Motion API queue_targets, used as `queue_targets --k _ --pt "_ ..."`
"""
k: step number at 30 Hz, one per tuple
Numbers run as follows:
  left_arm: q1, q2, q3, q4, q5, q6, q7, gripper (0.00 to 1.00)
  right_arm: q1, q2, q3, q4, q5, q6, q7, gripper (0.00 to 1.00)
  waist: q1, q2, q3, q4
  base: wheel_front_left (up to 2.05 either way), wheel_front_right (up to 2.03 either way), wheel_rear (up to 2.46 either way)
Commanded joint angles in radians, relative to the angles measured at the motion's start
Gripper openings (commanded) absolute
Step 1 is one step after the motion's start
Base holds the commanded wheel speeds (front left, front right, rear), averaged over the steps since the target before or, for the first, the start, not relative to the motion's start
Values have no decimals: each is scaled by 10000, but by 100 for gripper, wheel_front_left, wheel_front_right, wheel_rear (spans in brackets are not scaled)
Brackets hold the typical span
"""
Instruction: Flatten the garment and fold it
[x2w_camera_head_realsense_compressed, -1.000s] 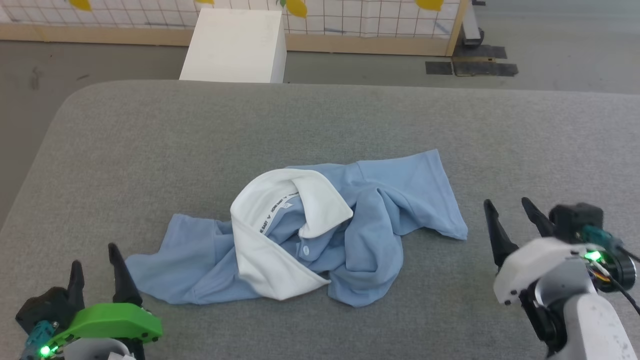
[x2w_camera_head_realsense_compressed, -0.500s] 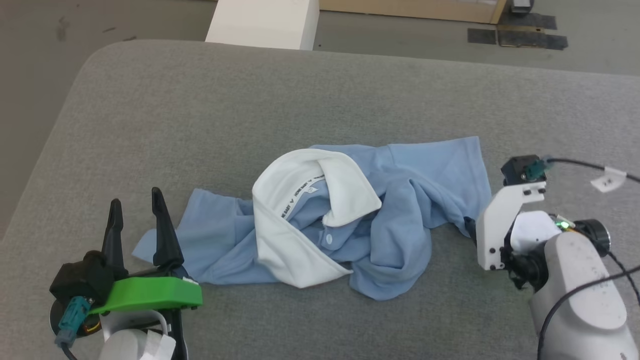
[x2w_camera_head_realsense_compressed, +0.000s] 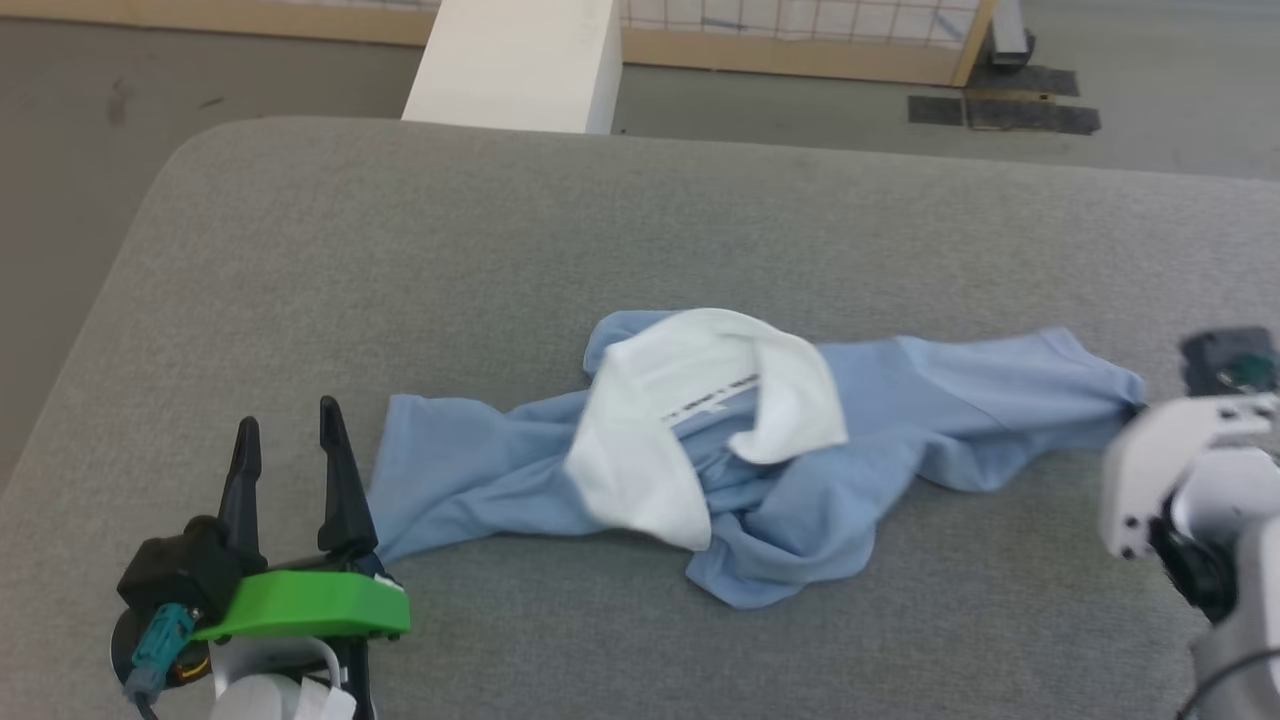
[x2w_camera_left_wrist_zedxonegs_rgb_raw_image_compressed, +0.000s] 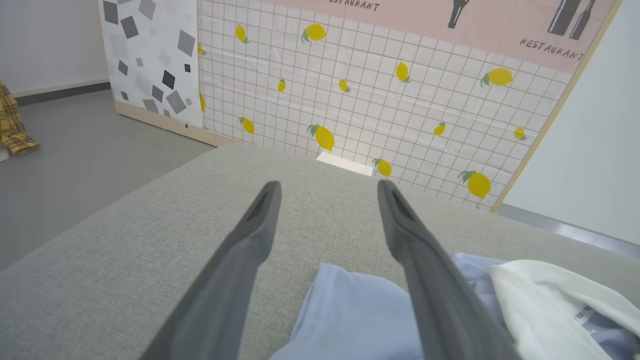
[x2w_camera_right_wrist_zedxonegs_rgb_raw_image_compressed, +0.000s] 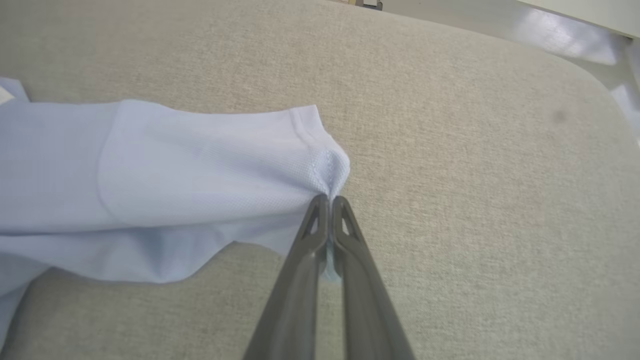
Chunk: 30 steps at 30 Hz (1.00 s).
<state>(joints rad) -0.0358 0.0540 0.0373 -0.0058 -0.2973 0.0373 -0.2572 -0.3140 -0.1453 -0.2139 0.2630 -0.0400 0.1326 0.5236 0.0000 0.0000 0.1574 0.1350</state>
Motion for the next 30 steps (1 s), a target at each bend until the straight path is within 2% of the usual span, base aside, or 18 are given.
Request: queue_targets --k 1,6,10,11,12,13,17,20,24,30 --pt "126 -36 -6 28 41 -20 -45 100 346 -57 -243 -221 -93 -19 -42 0 0 0 -232 -256 0 0 0" --pt "359 -36 63 69 222 -104 -45 100 1551 307 -1186 -1176 -10 -19 293 0 0 0 -399 -662 0 0 0" --pt "454 -36 107 294 319 -272 -45 100 2310 655 -1833 -1461 132 -19 758 0 0 0 -459 -932 0 0 0" --pt "549 8 12 540 339 -397 -33 100 2641 845 -2140 -1534 384 -19 897 20 0 0 -490 -1069 0 0 0" --pt "564 40 -19 599 330 -434 24 100 2707 874 -2137 -1562 487 -19 824 71 0 0 -494 -1102 0 0 0" --pt "579 86 -55 663 313 -477 155 100 2767 903 -2190 -1595 655 -19 684 100 0 0 -496 -1135 0 0 0" --pt "662 280 -234 785 203 -658 975 100 2929 942 -2266 -1876 1236 -19 -551 100 0 0 -493 -1215 0 0 0" --pt "772 452 -394 857 110 -752 1920 100 3181 946 -1846 -2062 1500 -19 -1762 100 0 0 -487 -1274 0 0 0" --pt "902 655 -453 917 22 -584 3363 100 3526 948 -1403 -2295 1698 -19 -3065 100 0 0 -452 -1420 0 0 0" --pt "1068 737 -423 822 -337 -297 5150 100 3694 949 -943 -2195 2054 -19 -3714 100 0 0 -404 -1801 0 0 0"
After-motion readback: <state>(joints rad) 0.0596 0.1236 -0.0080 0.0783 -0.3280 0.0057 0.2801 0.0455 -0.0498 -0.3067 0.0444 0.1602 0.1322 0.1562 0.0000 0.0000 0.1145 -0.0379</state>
